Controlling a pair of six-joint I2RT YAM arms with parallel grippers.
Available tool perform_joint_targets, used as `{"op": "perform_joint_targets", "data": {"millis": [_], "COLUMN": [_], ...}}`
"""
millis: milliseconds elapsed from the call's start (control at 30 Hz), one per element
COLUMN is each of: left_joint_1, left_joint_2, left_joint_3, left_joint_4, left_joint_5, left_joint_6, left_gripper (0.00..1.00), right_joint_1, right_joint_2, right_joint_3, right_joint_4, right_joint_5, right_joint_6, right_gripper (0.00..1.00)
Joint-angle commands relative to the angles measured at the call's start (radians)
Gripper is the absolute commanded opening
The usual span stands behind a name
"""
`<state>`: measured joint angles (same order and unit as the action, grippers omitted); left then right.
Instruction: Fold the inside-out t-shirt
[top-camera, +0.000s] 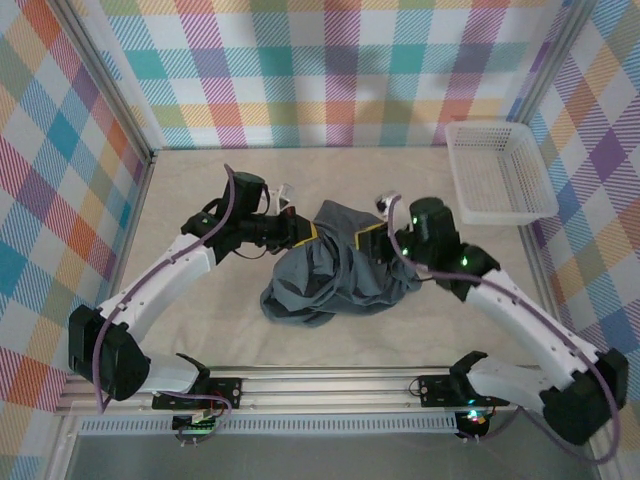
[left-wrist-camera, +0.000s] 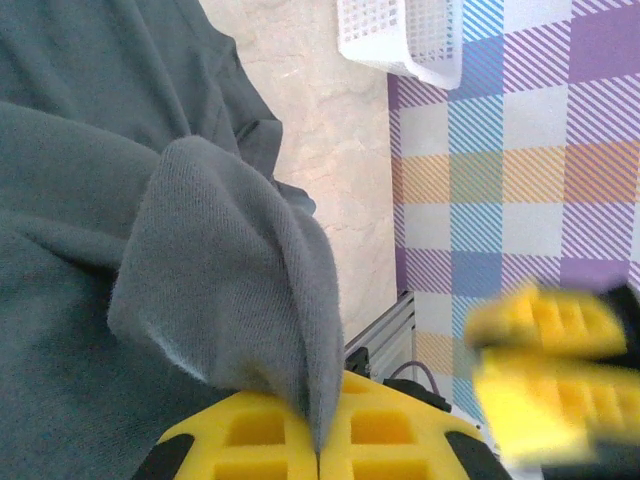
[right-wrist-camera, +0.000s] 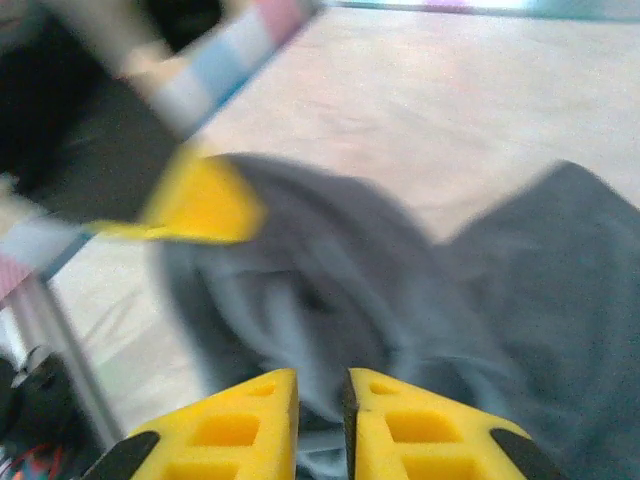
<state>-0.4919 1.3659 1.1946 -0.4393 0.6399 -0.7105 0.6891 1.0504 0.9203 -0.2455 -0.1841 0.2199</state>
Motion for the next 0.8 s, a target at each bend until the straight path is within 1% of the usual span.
{"op": "perform_joint_targets", "data": {"millis": [0,67,100,133,200,233,300,333,367,467,500,533,600,633,667,700,733,767], "left_joint_1": [0.008,0.008,0.007,0.008,0.008,0.008,0.007,0.008,0.007,0.008,0.008,0.008,0.007,0.008,0.007,0.015,0.025,0.042], "left_joint_2": [0.01,0.01,0.008,0.007,-0.001,-0.004,-0.013,-0.014,-0.016,-0.021,-0.021,-0.02,-0.014,-0.013,-0.013,-0.014,-0.018,-0.026], "left_joint_3": [0.055,0.071,0.077,0.079,0.085,0.085,0.078,0.078,0.076,0.065,0.06,0.059,0.057,0.058,0.064,0.073,0.082,0.094], "left_joint_4": [0.021,-0.006,-0.019,-0.032,-0.062,-0.067,-0.066,-0.068,-0.067,-0.054,-0.047,-0.04,-0.016,-0.006,-0.007,-0.015,-0.031,-0.059], "left_joint_5": [0.036,0.027,0.025,0.02,0.01,0.009,0.01,0.01,0.012,0.011,0.011,0.014,0.033,0.04,0.043,0.044,0.036,0.013], "left_joint_6": [0.002,0.02,0.031,0.04,0.061,0.065,0.07,0.072,0.072,0.072,0.07,0.067,0.061,0.055,0.058,0.068,0.085,0.123], "left_gripper": [0.0,0.0,0.0,0.0,0.0,0.0,0.0,0.0,0.0,0.0,0.0,0.0,0.0,0.0,0.0,0.0,0.0,0.0], "right_joint_1": [0.06,0.077,0.091,0.102,0.111,0.111,0.111,0.112,0.112,0.111,0.111,0.112,0.111,0.111,0.111,0.109,0.11,0.104], "right_joint_2": [0.064,0.134,0.176,0.209,0.277,0.295,0.323,0.333,0.343,0.344,0.34,0.338,0.347,0.358,0.369,0.376,0.371,0.352], "right_joint_3": [-0.03,-0.007,0.012,0.025,0.045,0.043,0.025,0.026,0.032,0.05,0.051,0.049,0.054,0.062,0.075,0.087,0.097,0.106], "right_joint_4": [0.122,0.111,0.09,0.082,0.097,0.124,0.178,0.188,0.188,0.193,0.207,0.223,0.26,0.264,0.265,0.262,0.249,0.229], "right_joint_5": [0.082,0.121,0.18,0.252,0.399,0.425,0.401,0.394,0.383,0.303,0.27,0.249,0.224,0.221,0.219,0.219,0.209,0.181], "right_joint_6": [-0.072,-0.147,-0.21,-0.265,-0.405,-0.455,-0.581,-0.612,-0.633,-0.646,-0.641,-0.633,-0.613,-0.604,-0.589,-0.566,-0.539,-0.497], "right_gripper": [0.21,0.27,0.3,0.29,0.25,0.24,0.24,0.25,0.29,0.51,0.56,0.59,0.59,0.55,0.42,0.22,0.07,0.0]}}
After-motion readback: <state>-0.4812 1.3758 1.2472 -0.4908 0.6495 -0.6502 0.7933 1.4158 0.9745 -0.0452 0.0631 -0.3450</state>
